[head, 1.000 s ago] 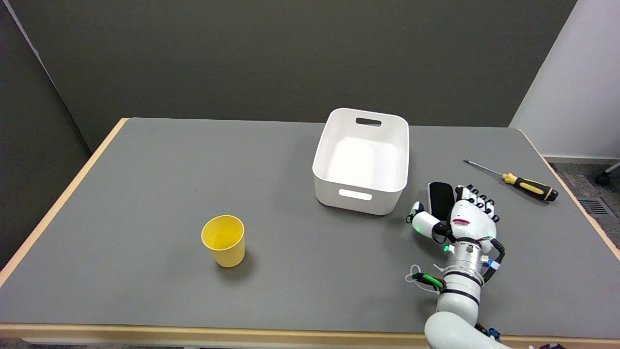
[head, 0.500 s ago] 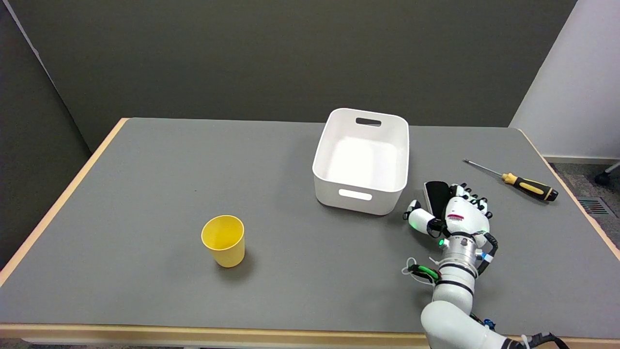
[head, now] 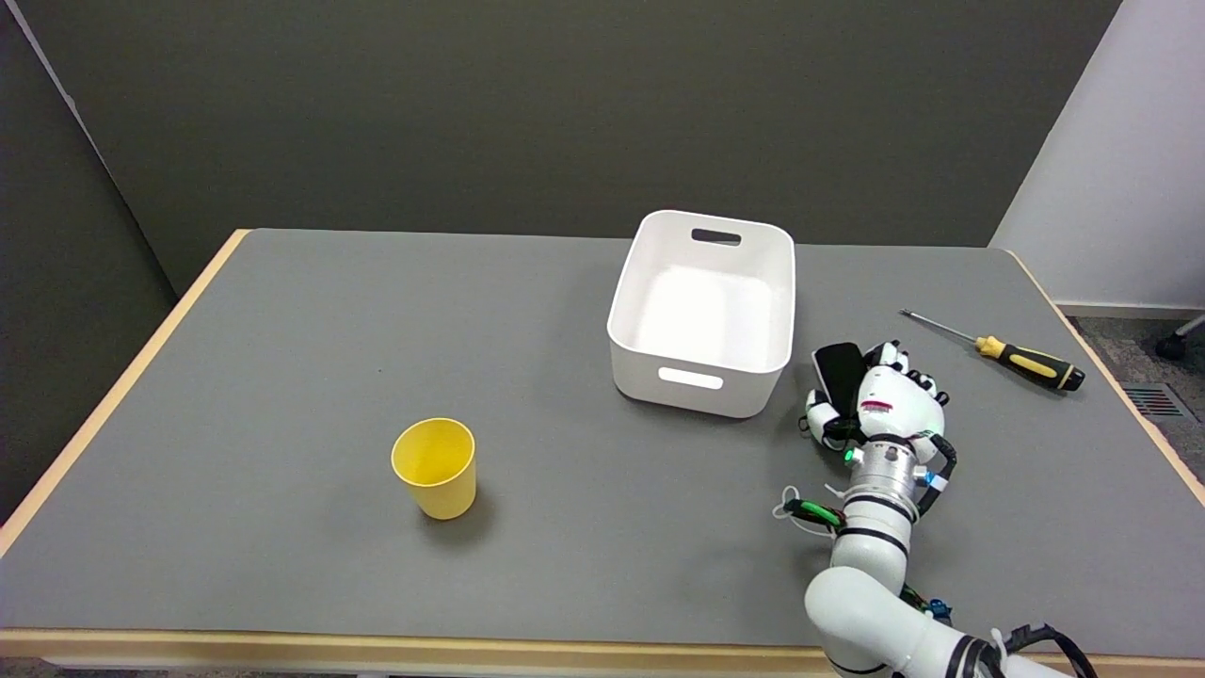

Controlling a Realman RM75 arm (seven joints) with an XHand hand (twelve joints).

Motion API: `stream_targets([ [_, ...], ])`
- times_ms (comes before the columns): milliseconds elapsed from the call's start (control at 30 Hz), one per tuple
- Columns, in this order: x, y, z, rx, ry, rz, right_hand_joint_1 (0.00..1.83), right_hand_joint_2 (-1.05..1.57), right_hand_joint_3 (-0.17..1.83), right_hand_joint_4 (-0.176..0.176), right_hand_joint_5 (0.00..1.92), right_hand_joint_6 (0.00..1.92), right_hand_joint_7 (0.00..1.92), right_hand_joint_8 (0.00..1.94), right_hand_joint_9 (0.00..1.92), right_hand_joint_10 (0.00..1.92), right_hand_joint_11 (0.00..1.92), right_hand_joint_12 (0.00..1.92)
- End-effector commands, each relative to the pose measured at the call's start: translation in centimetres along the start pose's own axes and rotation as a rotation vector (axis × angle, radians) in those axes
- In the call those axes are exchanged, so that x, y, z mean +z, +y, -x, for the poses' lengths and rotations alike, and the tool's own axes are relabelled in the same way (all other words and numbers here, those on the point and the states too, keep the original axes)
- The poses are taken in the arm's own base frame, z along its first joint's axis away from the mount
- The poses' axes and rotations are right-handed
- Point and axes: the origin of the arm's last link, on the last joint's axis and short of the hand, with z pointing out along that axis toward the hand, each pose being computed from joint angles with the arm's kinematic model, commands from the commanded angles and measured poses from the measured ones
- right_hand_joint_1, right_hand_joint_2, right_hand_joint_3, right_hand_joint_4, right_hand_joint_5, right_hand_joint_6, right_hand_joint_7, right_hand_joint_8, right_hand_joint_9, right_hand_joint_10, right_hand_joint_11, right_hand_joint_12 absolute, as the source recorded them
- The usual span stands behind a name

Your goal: Pick up the blackboard eraser.

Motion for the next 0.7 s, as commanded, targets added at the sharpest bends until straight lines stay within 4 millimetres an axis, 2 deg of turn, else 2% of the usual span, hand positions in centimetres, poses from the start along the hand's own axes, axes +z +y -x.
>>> stream_targets([
  [33,1.3,-2.2,-2.7,-0.004,0.179,-0.108,1.02,1.44,0.10,-0.176,0.35,1.86,0.40,1.94,0.67,1.92,0.20,1.92],
  [133,1.9,-2.7,-5.2,0.014,0.287,-0.135,1.02,1.44,0.09,-0.176,0.35,1.85,0.40,1.93,0.67,1.92,0.20,1.92],
  [300,3.6,-3.7,-11.1,0.043,0.510,-0.203,1.03,1.43,0.11,-0.176,0.36,1.84,0.41,1.92,0.68,1.92,0.20,1.92],
  [433,4.5,-5.0,-14.5,0.055,0.629,-0.271,1.03,1.42,0.11,-0.176,0.36,1.84,0.41,1.92,0.68,1.92,0.20,1.92],
  [500,4.7,-6.5,-15.0,0.099,0.631,-0.334,1.03,1.42,0.11,-0.176,0.36,1.84,0.41,1.92,0.68,1.92,0.20,1.92],
  [567,4.7,-8.2,-14.8,0.152,0.594,-0.412,1.03,1.42,0.11,-0.176,0.36,1.84,0.41,1.92,0.68,1.92,0.20,1.92],
  [700,5.0,-11.8,-12.6,0.208,0.440,-0.546,1.03,1.42,0.11,-0.176,0.36,1.84,0.41,1.92,0.68,1.92,0.20,1.92],
])
